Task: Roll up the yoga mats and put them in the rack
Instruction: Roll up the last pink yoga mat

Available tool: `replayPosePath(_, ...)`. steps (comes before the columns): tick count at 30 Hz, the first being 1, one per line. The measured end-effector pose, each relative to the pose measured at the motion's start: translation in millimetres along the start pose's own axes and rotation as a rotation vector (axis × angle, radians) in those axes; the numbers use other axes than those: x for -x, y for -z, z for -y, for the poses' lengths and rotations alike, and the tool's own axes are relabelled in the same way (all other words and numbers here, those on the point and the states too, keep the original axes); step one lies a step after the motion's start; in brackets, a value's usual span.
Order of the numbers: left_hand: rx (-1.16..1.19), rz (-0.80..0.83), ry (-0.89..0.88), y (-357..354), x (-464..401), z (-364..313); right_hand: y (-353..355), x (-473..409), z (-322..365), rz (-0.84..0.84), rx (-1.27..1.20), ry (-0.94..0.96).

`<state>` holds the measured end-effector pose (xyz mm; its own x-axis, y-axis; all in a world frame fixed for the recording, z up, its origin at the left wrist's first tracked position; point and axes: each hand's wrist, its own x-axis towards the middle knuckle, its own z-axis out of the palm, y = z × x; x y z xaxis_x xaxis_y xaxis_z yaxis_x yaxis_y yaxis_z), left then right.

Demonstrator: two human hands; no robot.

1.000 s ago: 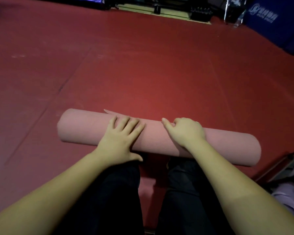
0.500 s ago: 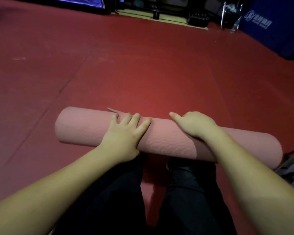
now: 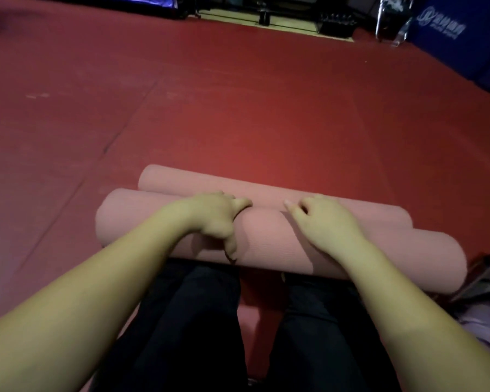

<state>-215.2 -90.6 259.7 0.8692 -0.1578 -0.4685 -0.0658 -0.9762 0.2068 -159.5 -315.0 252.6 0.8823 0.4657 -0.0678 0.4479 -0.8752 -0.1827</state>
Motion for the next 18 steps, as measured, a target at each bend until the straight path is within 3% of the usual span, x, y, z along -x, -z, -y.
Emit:
replayPosePath(3, 0.218, 0.139, 0.005, 13.6, -19.8, 8.9, -8.0, 9.4, 5.0, 0.065, 0.055, -0.051)
replayPosePath(5, 0.308, 0.15, -0.007, 16.0, -25.5, 12.2, -13.1, 9.9, 8.7, 0.024, 0.143, -0.052)
replayPosePath(8, 0.218, -0.037, -0.121, 8.5, -22.3, 13.9, -13.9, 5.3, 9.0, -0.022, 0.163, -0.09)
replayPosePath(12, 0.125, -0.462, -0.216, -25.6, -1.3, 16.8, -12.5, -5.0, 6.3, -0.006, 0.111, -0.119)
replayPosePath(14, -0.043, -0.668, -0.2, -53.0, 8.3, 13.7, -14.0, -13.4, 5.4, 0.002, 0.087, -0.133)
replayPosePath(15, -0.174, -0.708, -0.171, -66.4, 11.4, 10.9, -14.7, -17.5, 5.2, 0.007, 0.078, -0.141)
replayPosePath(18, -0.363, -0.588, -0.037, -85.7, 11.8, 3.4, -13.3, -26.0, 7.7, 0.047, 0.062, -0.149)
